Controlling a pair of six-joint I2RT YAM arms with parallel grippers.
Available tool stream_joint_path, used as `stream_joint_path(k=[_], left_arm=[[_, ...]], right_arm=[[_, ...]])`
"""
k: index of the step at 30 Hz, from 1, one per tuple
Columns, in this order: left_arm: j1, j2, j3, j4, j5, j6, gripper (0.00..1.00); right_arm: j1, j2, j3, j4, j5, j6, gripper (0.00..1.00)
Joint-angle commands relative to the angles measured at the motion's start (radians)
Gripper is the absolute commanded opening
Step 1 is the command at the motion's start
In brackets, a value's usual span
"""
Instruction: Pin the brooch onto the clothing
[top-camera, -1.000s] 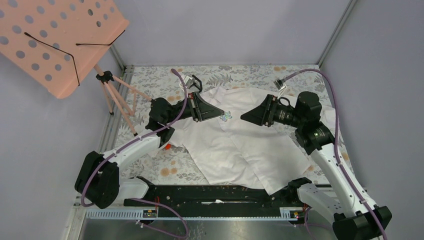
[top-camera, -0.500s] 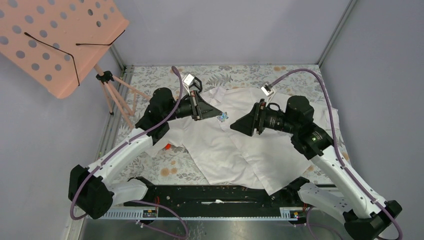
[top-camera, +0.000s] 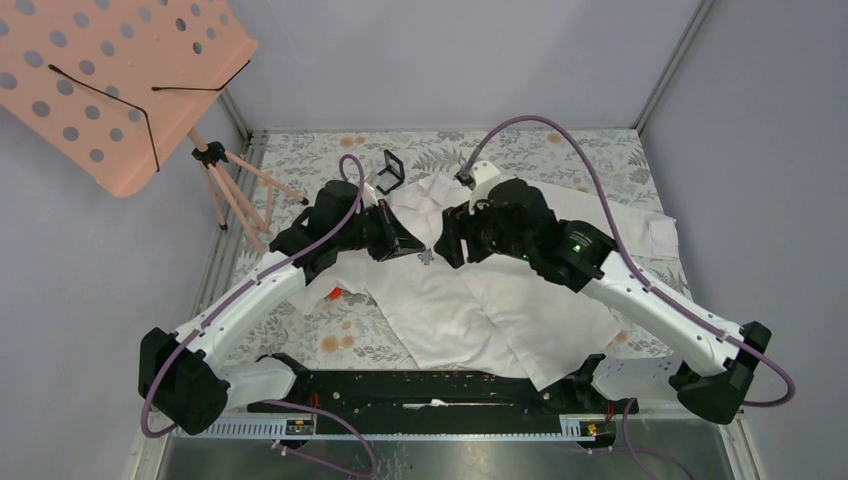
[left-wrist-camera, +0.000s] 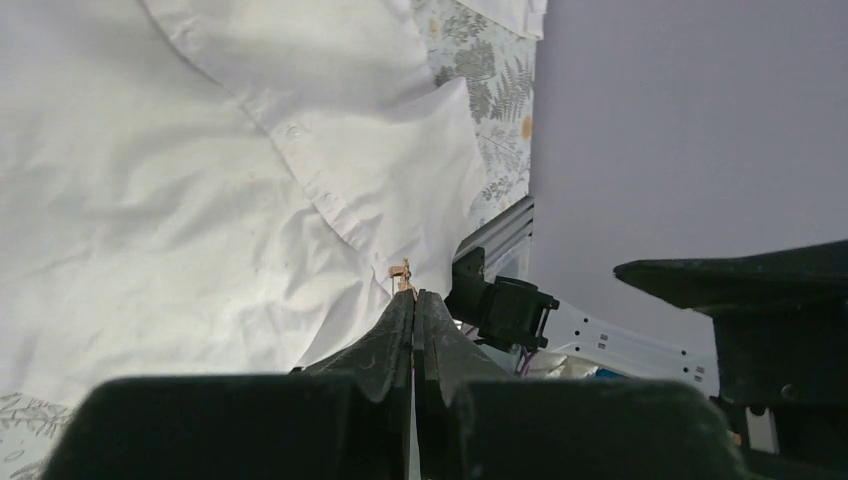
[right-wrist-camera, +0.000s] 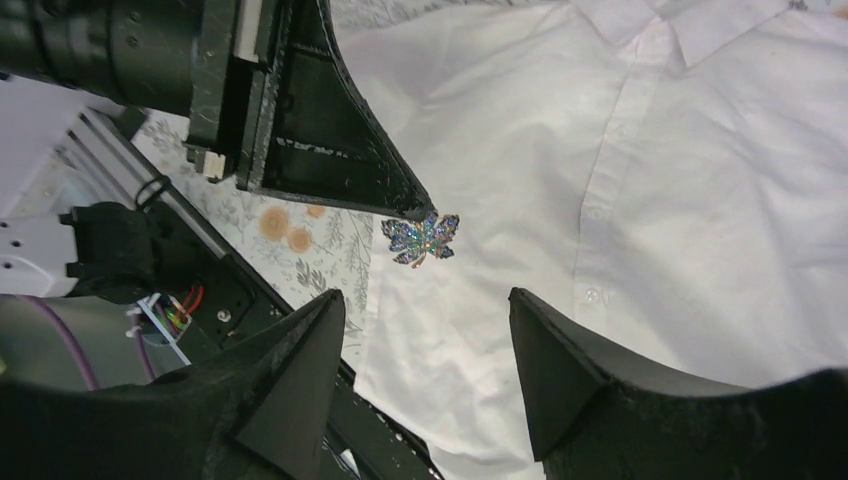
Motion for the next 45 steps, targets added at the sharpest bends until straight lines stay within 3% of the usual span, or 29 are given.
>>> stream_joint_path(k=[1, 11, 22, 39, 45], left_arm=[[0.001, 0.007, 0.069, -0.070, -0.054, -0.013, 0.00], [0.013, 0.052, 0.185, -0.287, -0.121, 0.037, 0.00], [0.013, 0.025, 0.171, -0.291, -0.143, -0.020, 0.00], [0.040, 0.010, 0.157, -0.267, -0.114, -0.037, 0.00], [0.046, 0.006, 0.154, -0.267, -0.118, -0.039, 0.00]], right_arm=[[0.062, 0.055, 0.052, -0.031, 0.149, 0.032, 0.68], [0.170, 0.174, 0.065, 0.050, 0.152, -0.001, 0.64], [0.203, 0.251, 0.071, 0.114, 0.185, -0.033, 0.55], [0.253, 0.350, 0.082, 0.142, 0.420, -0.092, 0.38], [0.274, 0.371, 0.087, 0.149, 0.445, -0.113, 0.37]])
